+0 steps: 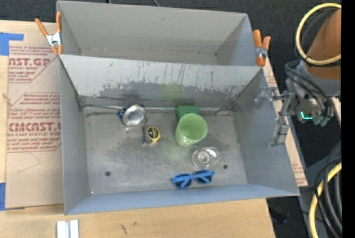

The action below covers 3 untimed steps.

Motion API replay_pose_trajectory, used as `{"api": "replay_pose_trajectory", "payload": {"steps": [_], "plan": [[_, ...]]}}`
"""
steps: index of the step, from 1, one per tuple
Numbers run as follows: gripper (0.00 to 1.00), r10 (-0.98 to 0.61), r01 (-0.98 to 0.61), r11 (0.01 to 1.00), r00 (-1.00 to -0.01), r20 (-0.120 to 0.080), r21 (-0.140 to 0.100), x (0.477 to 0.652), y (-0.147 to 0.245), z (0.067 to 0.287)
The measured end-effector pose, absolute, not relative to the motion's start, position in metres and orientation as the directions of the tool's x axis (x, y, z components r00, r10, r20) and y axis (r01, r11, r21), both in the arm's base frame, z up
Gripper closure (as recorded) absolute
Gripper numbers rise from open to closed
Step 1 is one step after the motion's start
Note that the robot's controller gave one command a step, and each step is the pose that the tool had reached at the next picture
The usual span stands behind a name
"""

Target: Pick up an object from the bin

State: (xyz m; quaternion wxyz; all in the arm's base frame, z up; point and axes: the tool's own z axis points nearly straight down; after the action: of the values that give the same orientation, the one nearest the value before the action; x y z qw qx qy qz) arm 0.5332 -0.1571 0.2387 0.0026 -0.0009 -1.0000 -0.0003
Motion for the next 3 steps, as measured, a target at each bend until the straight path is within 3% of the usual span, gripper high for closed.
{"api": "replay_pose_trajectory", "payload": {"steps": [1, 3], "plan": [[0.0, -0.158, -0.158, 0.987, -0.987, 0.007, 0.005, 0.49, -0.091, 0.139], [0.0, -0.425, -0.425, 0.905, -0.905, -0.009, -0.003, 0.491, 0.002, 0.071]]}}
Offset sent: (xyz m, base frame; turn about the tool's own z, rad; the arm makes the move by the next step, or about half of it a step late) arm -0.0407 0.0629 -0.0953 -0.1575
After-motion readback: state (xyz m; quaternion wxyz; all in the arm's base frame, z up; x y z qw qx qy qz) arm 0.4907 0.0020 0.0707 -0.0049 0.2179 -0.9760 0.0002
